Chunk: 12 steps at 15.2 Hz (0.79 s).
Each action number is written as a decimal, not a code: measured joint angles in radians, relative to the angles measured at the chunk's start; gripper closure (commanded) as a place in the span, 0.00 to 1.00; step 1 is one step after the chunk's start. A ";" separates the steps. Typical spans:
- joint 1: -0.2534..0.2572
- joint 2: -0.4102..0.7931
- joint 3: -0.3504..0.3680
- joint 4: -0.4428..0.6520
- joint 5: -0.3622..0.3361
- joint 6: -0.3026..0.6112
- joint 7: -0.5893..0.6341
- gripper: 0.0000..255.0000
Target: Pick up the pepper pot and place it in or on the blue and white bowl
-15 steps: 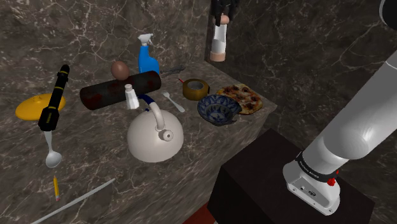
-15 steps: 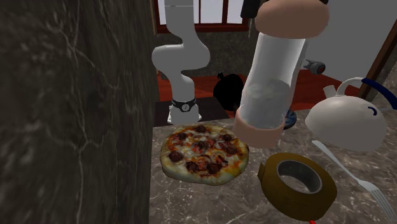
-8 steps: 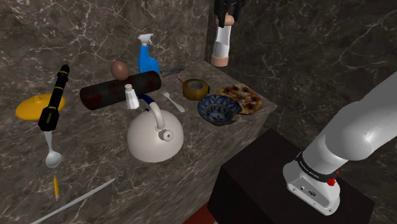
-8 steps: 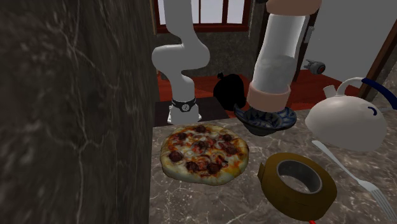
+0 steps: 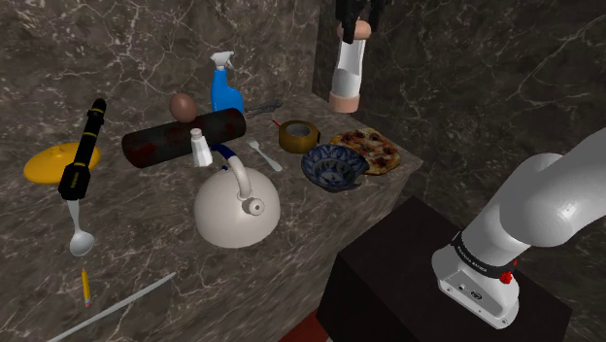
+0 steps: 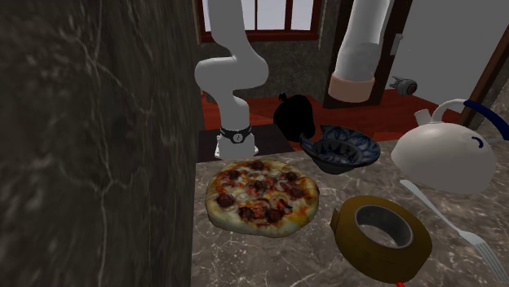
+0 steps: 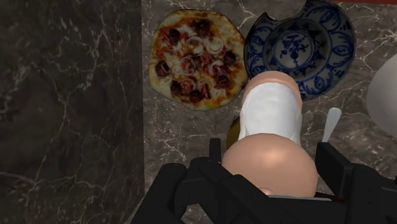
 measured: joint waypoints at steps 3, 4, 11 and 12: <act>0.021 -0.049 0.030 -0.020 0.023 -0.033 0.045 1.00; 0.029 -0.059 0.045 -0.017 0.031 -0.048 0.067 1.00; 0.046 -0.112 0.060 -0.117 0.055 -0.004 0.100 1.00; 0.047 -0.118 0.059 -0.138 0.056 0.010 0.100 1.00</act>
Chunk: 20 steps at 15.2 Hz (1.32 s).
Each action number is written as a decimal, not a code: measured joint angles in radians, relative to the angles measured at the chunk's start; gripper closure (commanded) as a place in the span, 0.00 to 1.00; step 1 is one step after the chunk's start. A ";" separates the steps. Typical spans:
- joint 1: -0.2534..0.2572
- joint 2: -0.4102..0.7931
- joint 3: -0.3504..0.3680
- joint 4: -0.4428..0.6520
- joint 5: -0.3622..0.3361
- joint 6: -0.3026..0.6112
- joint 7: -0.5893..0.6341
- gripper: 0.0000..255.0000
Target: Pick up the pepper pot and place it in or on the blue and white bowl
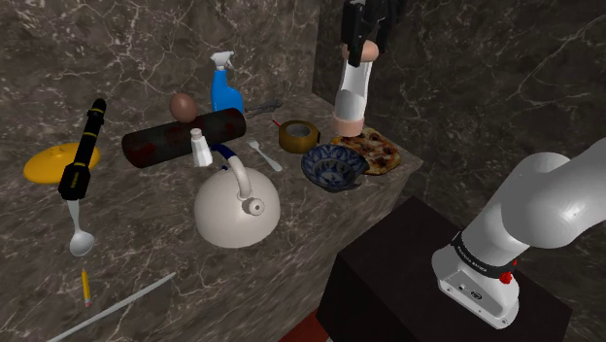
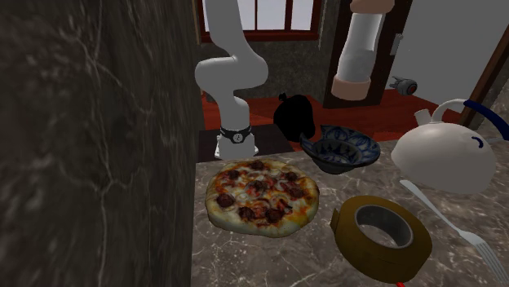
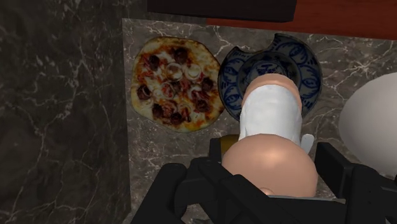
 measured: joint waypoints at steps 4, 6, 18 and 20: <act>0.005 -0.022 -0.001 -0.075 0.007 0.053 0.006 1.00; 0.008 -0.032 0.000 -0.110 0.011 0.078 0.009 1.00; 0.021 -0.073 0.002 -0.306 0.025 0.234 0.023 1.00; 0.022 -0.072 0.005 -0.332 0.026 0.260 0.028 1.00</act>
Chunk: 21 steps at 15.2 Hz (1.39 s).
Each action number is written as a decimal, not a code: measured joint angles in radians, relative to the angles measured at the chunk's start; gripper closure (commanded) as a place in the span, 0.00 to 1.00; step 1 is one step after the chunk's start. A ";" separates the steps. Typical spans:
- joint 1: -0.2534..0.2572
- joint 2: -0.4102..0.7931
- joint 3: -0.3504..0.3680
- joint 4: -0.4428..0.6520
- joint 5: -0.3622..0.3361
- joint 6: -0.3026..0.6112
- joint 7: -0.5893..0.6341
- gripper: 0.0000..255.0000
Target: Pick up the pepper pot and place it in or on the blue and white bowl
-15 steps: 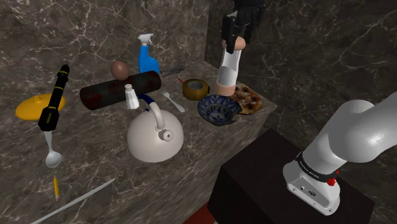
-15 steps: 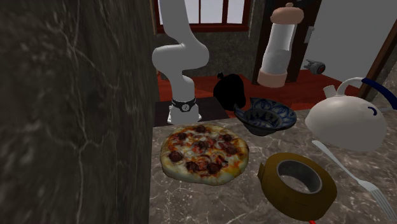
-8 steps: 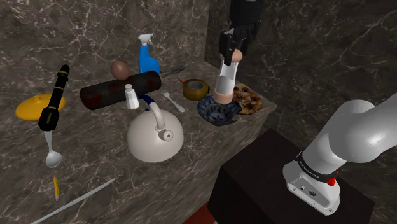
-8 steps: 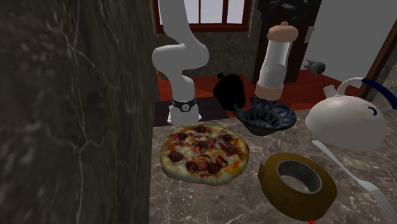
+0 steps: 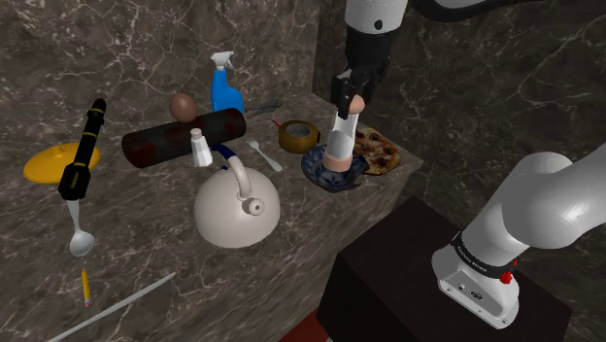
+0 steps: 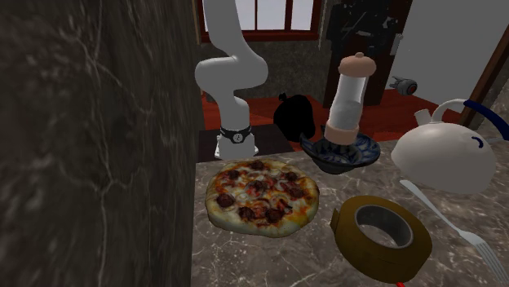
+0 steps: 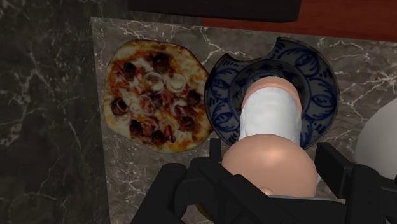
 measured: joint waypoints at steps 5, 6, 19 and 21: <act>0.001 -0.002 0.000 -0.013 0.001 0.012 0.001 1.00; 0.001 -0.002 0.000 -0.013 0.001 0.012 0.001 1.00; -0.002 0.018 0.009 0.122 -0.002 -0.103 0.006 0.00; -0.002 0.021 0.009 0.131 -0.002 -0.111 0.005 0.00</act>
